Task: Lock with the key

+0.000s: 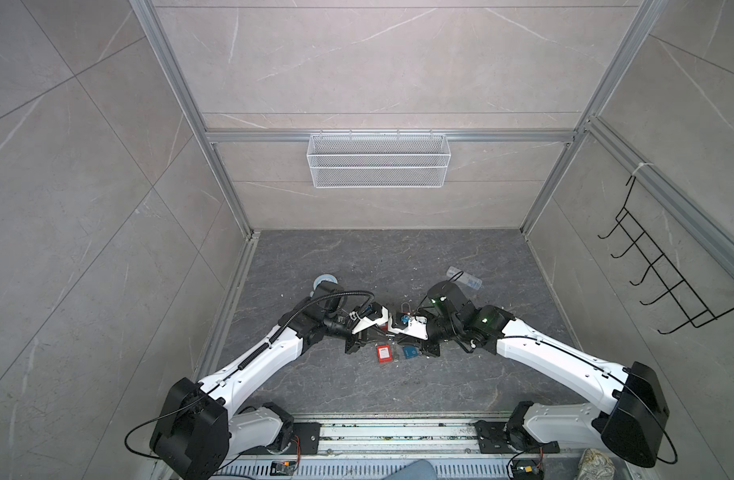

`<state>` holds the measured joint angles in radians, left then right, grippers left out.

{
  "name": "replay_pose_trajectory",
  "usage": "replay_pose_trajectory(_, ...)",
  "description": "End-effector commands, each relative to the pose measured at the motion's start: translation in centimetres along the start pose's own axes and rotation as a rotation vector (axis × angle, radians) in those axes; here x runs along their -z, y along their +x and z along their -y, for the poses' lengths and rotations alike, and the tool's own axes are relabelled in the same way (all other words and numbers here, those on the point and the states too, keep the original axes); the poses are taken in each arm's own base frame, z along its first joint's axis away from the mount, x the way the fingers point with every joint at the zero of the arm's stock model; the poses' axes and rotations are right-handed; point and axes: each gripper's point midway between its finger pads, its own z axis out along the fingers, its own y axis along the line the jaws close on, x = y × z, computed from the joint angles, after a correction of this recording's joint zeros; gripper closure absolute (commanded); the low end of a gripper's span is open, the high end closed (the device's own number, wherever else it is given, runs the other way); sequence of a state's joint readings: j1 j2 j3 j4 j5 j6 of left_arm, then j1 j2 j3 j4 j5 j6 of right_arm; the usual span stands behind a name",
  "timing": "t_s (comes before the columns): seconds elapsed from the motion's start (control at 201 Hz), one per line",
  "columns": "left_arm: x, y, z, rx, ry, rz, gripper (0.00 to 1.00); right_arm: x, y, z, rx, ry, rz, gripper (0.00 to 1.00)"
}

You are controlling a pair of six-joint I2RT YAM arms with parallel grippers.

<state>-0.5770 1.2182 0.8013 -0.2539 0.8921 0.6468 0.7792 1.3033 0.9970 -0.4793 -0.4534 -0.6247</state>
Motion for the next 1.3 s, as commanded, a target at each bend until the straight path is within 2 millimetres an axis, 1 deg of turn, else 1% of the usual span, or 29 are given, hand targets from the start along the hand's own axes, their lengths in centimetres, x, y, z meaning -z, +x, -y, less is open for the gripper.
replay_pose_trajectory(0.0, -0.6, -2.8, 0.7, -0.091, 0.048, 0.102, 1.00, 0.3, -3.9, -0.3, 0.040, -0.056, 0.133, 1.00)
replay_pose_trajectory(0.119, -1.2, -3.0, 1.1, -0.099, 0.060, 0.124, 1.00, 0.4, -4.5, -0.3, 0.046, -0.059, 0.158, 1.00)
replay_pose_trajectory(0.219, -1.7, -2.8, 1.2, -0.123, 0.046, 0.113, 1.00, 0.3, -4.9, -0.4, 0.041, -0.081, 0.171, 1.00)
replay_pose_trajectory(0.354, -1.6, -2.6, 1.3, -0.165, 0.004, 0.108, 1.00, 0.5, -5.6, -1.1, 0.036, -0.128, 0.207, 1.00)
replay_pose_trajectory(0.408, -1.4, -2.6, 1.3, -0.178, -0.011, 0.113, 1.00, 0.5, -5.7, -1.1, 0.037, -0.129, 0.210, 1.00)
replay_pose_trajectory(0.513, -1.3, -2.8, 1.7, -0.166, -0.004, 0.131, 1.00, 0.6, -5.8, -0.3, 0.042, -0.079, 0.208, 1.00)
replay_pose_trajectory(0.583, -1.5, -2.7, 2.0, -0.143, 0.019, 0.145, 1.00, 0.8, -6.2, 0.3, 0.054, -0.035, 0.229, 1.00)
replay_pose_trajectory(0.712, -2.4, -2.2, 2.4, -0.115, 0.048, 0.154, 1.00, 1.1, -7.1, 1.0, 0.081, 0.002, 0.266, 1.00)
replay_pose_trajectory(0.841, -3.3, -2.2, 2.7, -0.105, 0.062, 0.177, 1.00, 1.2, -7.7, 1.5, 0.104, 0.043, 0.305, 1.00)
replay_pose_trajectory(0.966, -3.8, -2.1, 2.7, -0.094, 0.067, 0.188, 1.00, 1.4, -8.3, 1.8, 0.119, 0.063, 0.334, 1.00)
replay_pose_trajectory(1.13, -4.2, -2.2, 2.5, -0.080, 0.081, 0.194, 1.00, 1.0, -8.2, 1.6, 0.126, 0.059, 0.329, 1.00)
replay_pose_trajectory(1.3, -4.6, -2.4, 2.5, -0.051, 0.120, 0.204, 1.00, 1.1, -8.0, 1.6, 0.183, 0.114, 0.333, 1.00)
